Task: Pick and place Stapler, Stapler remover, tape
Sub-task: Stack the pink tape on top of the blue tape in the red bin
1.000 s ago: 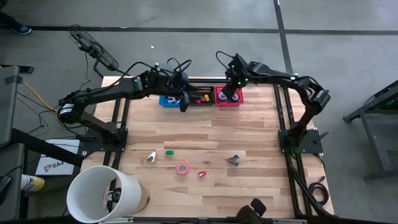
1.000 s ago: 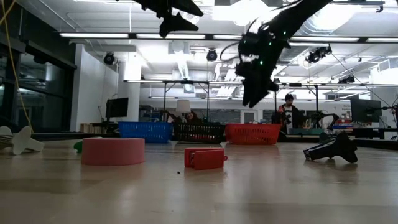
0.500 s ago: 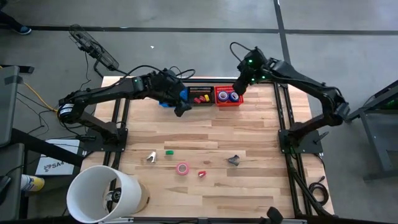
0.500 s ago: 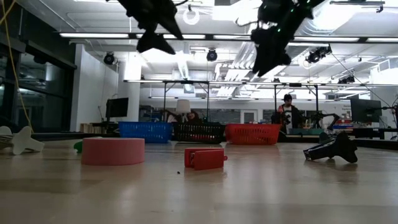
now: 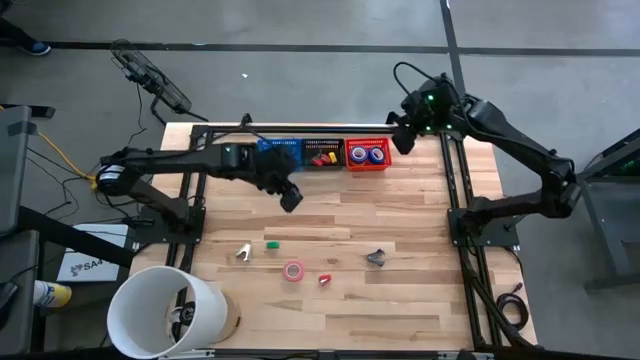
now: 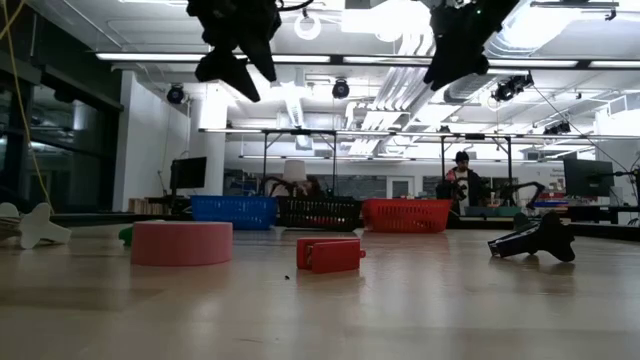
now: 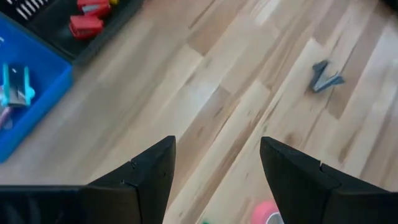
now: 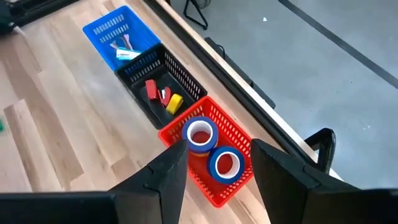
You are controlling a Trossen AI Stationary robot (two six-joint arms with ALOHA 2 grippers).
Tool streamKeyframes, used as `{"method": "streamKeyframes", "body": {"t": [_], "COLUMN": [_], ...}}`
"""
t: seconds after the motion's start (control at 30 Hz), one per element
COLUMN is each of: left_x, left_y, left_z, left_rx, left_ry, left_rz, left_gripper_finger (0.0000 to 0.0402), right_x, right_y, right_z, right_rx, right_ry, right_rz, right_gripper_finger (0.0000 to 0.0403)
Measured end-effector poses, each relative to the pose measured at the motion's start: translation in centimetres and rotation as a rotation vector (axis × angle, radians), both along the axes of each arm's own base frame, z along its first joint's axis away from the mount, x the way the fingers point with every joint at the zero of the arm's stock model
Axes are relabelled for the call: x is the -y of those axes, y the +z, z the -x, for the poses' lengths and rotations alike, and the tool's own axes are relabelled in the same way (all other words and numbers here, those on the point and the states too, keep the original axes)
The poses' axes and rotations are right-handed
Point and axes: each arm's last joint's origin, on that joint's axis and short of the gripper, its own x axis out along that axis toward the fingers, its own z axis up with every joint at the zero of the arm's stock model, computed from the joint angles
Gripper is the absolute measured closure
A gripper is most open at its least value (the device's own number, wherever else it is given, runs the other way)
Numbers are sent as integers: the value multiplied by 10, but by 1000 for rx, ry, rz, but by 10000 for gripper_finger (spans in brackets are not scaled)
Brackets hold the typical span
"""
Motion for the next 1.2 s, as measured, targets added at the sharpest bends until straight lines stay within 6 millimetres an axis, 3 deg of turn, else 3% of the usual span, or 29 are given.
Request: {"method": "streamKeyframes", "body": {"t": [0.3,0.47,0.63,0.77,0.97,1.2], "left_x": [35,57,74,84,90,112], "left_y": [-45,-72,-96,-111,-129,-144], "left_z": [-28,-37,-43,-49,-58,-63], "left_rx": [-205,-327,-424,-454,-477,-485], "left_ry": [-239,-408,-472,-448,-295,-271], "left_rz": [-50,-46,-44,24,261,317], "left_gripper_finger": [172,172,172,172,172,172], "right_x": [-7,-8,-9,-9,-10,-10], "right_y": [1,0,0,0,0,0], "right_z": [5,6,6,6,7,7], "right_rx": [-18,-31,-34,-35,-48,-53], "right_ry": [83,119,134,137,158,176], "right_rz": [-6,-19,-17,-16,-1,10], "right_gripper_finger": [236,235,235,235,235,235]}}
